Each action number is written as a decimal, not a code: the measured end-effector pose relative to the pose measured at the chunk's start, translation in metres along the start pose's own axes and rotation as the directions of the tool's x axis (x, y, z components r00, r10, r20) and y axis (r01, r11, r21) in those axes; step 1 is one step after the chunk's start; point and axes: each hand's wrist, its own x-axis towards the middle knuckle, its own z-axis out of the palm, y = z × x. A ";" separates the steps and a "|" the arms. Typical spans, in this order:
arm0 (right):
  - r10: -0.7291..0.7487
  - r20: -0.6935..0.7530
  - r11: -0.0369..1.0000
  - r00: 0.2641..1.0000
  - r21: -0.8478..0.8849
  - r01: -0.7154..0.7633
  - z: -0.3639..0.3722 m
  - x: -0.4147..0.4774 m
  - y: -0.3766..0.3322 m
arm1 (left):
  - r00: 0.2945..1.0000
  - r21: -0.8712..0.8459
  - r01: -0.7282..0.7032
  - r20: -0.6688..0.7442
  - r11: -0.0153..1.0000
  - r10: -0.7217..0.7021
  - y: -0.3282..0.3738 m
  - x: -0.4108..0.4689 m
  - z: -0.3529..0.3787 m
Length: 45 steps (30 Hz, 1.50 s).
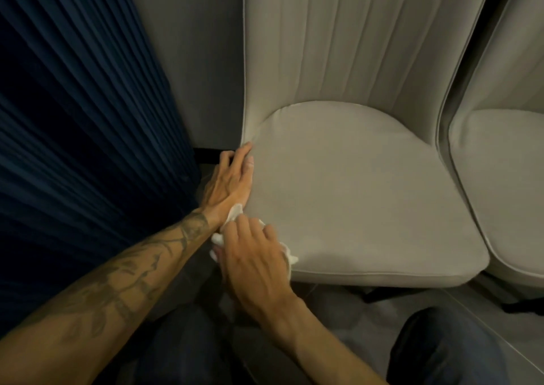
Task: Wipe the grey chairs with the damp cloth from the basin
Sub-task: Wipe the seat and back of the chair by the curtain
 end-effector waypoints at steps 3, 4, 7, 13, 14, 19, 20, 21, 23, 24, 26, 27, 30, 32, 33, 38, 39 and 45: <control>0.094 -0.012 0.995 0.995 0.016 -0.094 -0.015 -0.033 0.038 | 1.000 0.013 -0.019 -0.018 1.000 0.019 -0.003 0.000 0.000; 0.132 -0.019 0.991 0.991 -0.008 -0.132 -0.020 -0.043 0.048 | 1.000 0.015 -0.022 -0.020 1.000 0.023 -0.004 -0.001 0.000; 0.211 -0.016 0.975 0.977 -0.063 -0.212 -0.020 -0.045 0.047 | 1.000 0.019 -0.020 -0.021 1.000 0.020 -0.004 0.000 -0.002; 0.066 -0.004 0.998 0.998 0.004 -0.066 -0.013 -0.022 0.039 | 0.999 0.022 -0.032 -0.015 0.999 0.033 0.003 0.000 -0.002; 0.054 -0.013 0.998 0.998 -0.024 -0.054 -0.017 -0.027 0.053 | 0.999 0.031 -0.029 -0.012 0.999 0.030 0.004 0.000 -0.003; 0.315 -0.002 0.937 0.949 -0.156 -0.311 -0.045 -0.005 0.145 | 1.000 0.114 -0.024 0.000 0.993 0.024 0.009 -0.001 -0.007; 0.394 0.023 0.910 0.919 -0.147 -0.387 -0.047 0.012 0.162 | 1.000 0.140 -0.023 0.007 0.990 0.023 0.010 -0.001 -0.007; 0.445 0.029 0.889 0.895 -0.137 -0.437 -0.046 0.030 0.173 | 1.000 0.167 -0.027 0.010 0.986 0.026 0.011 -0.001 -0.008; 0.435 0.035 0.894 0.900 -0.136 -0.427 -0.035 0.064 0.172 | 0.999 0.222 -0.043 0.003 0.974 0.043 0.014 0.002 -0.009; 0.372 0.054 0.924 0.927 -0.111 -0.365 -0.028 0.077 0.163 | 0.999 0.247 -0.045 -0.008 0.968 0.049 0.017 0.004 -0.009; 0.194 0.076 0.981 0.978 -0.035 -0.192 -0.014 0.090 0.142 | 0.997 0.299 -0.055 -0.042 0.953 0.070 0.025 0.010 -0.006; 0.126 0.078 0.992 0.989 -0.002 -0.126 -0.010 0.092 0.140 | 0.995 0.318 -0.055 -0.058 0.946 0.078 0.031 0.013 -0.003; 0.158 0.067 0.987 0.985 -0.029 -0.157 -0.018 0.101 0.186 | 0.994 0.324 -0.022 -0.090 0.946 0.054 0.047 0.020 0.005; 0.308 0.030 0.949 0.951 -0.078 -0.305 -0.028 0.113 0.235 | 0.994 0.317 0.019 -0.112 0.948 0.018 0.055 0.020 0.006; 0.388 0.011 0.920 0.922 -0.071 -0.386 -0.034 0.119 0.258 | 0.993 0.329 0.033 -0.119 0.944 0.007 0.057 0.019 0.006; 0.573 -0.091 0.813 0.814 -0.064 -0.579 -0.040 0.148 0.311 | 0.992 0.449 -0.007 -0.110 0.894 0.063 0.059 0.003 -0.001; 0.584 -0.088 0.806 0.807 -0.053 -0.590 -0.038 0.155 0.311 | 0.991 0.454 -0.021 -0.107 0.891 0.077 0.060 -0.001 -0.002; 0.499 -0.008 0.866 0.867 -0.042 -0.498 -0.018 0.211 0.294 | 0.971 0.485 -0.139 -0.106 0.863 0.216 0.057 -0.015 0.010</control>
